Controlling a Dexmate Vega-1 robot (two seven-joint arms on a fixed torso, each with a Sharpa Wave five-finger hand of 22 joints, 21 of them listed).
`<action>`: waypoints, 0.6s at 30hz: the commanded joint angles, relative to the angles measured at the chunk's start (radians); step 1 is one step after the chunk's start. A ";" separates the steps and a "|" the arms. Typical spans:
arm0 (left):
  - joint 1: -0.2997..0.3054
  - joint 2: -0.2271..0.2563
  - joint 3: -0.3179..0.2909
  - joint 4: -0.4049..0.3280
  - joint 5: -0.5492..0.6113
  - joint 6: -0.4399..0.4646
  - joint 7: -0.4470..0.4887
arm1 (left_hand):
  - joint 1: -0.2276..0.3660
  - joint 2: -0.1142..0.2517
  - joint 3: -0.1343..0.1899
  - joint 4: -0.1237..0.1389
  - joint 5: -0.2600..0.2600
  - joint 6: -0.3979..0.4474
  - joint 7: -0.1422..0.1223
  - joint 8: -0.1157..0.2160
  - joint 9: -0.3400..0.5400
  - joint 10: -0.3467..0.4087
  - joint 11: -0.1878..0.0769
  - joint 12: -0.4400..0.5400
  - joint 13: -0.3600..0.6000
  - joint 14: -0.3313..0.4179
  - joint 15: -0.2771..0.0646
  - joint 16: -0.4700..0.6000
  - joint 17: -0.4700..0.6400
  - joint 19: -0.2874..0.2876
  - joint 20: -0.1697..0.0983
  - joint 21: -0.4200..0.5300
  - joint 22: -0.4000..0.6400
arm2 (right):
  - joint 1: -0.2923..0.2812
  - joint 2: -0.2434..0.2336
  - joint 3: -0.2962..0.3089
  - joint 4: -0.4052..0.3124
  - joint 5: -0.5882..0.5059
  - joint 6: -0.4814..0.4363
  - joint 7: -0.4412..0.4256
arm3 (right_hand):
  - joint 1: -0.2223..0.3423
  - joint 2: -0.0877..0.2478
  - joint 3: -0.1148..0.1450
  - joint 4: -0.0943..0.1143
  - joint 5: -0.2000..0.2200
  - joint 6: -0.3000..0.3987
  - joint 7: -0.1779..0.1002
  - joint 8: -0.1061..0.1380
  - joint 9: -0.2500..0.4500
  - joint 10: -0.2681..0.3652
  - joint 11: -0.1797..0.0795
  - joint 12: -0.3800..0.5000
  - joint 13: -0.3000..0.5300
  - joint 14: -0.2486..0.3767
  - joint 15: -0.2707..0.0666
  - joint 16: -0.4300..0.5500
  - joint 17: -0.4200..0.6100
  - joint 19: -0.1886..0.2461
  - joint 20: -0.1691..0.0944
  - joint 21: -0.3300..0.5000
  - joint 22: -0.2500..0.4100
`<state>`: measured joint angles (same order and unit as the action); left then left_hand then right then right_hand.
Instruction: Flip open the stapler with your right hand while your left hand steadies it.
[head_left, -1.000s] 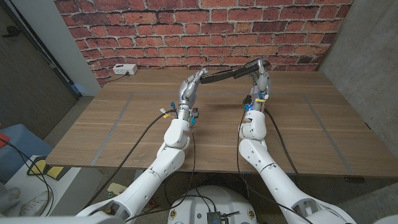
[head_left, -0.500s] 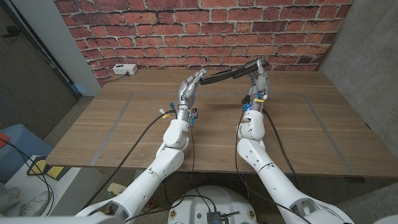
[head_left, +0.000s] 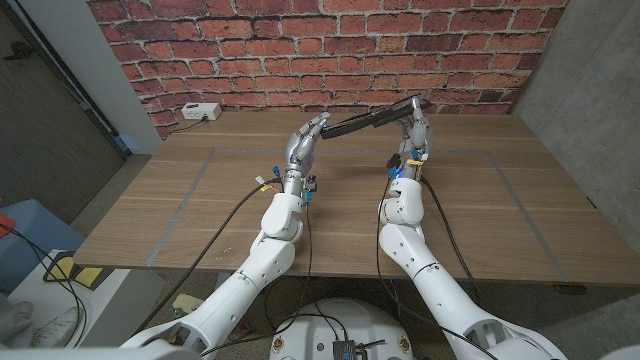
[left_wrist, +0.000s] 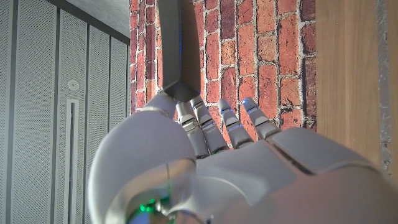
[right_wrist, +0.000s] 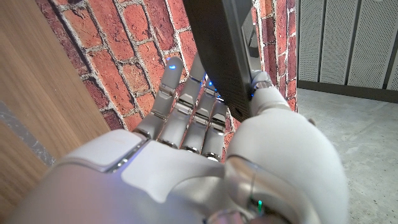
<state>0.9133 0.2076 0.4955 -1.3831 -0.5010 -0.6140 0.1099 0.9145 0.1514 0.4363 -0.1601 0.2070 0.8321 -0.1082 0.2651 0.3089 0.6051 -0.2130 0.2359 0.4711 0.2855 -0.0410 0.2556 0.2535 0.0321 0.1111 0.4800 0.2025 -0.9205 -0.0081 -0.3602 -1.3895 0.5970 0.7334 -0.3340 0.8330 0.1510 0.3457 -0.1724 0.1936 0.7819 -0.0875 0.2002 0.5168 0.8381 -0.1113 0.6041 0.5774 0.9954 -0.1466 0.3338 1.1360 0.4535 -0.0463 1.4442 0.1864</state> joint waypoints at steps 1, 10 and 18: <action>0.009 0.012 -0.006 -0.005 -0.024 -0.007 -0.026 | -0.003 0.001 -0.005 0.002 -0.003 -0.001 0.003 -0.002 0.003 -0.007 0.003 0.004 0.002 -0.005 -0.117 0.005 0.004 -0.001 0.005 0.003 0.003 | -0.011 0.011 -0.007 -0.013 -0.034 0.005 -0.029 | 0.001 0.011 0.247 0.116 0.009 0.003 0.000 0.003 0.001 0.056 -0.052 0.003 0.003 0.003 -0.079 0.001 0.003 -0.003 -0.157 -0.004 0.003; 0.020 0.026 -0.014 -0.019 -0.036 -0.009 -0.038 | -0.002 0.001 -0.008 0.002 -0.003 -0.003 0.002 -0.004 0.003 -0.010 0.002 0.005 0.003 -0.007 -0.115 0.006 0.005 -0.002 0.006 0.003 0.003 | -0.018 0.017 -0.015 -0.020 -0.042 0.003 -0.038 | -0.002 0.011 0.248 0.118 0.009 0.003 -0.001 0.003 0.001 0.056 -0.049 0.002 0.002 0.002 -0.077 -0.001 0.003 -0.004 -0.157 -0.003 0.003; 0.014 0.050 -0.017 -0.022 -0.047 -0.005 -0.072 | -0.004 0.001 -0.014 0.004 -0.003 0.000 0.003 -0.004 0.003 -0.009 0.001 0.008 0.005 -0.008 -0.115 0.007 0.007 -0.002 0.007 0.004 0.003 | -0.024 0.032 -0.025 -0.020 -0.085 0.012 -0.066 | -0.001 0.011 0.250 0.116 0.009 0.004 0.000 0.003 0.001 0.058 -0.052 0.003 0.003 0.002 -0.078 0.000 0.004 -0.002 -0.157 -0.003 0.003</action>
<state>0.9288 0.2323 0.4841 -1.3979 -0.5319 -0.6210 0.0744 0.9145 0.1514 0.4239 -0.1558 0.2070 0.8321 -0.1083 0.2653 0.3087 0.5959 -0.2113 0.2359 0.4710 0.2855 -0.0410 0.2593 0.2582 0.0321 0.1110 0.4800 0.2024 -0.9367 0.0087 -0.3733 -1.4061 0.5519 0.7377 -0.3721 0.8329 0.1511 0.3457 -0.1724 0.1936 0.7799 -0.0855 0.2001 0.5143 0.8381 -0.1112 0.6026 0.5771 0.9950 -0.1462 0.3339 1.1417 0.4536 -0.0463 1.4442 0.1864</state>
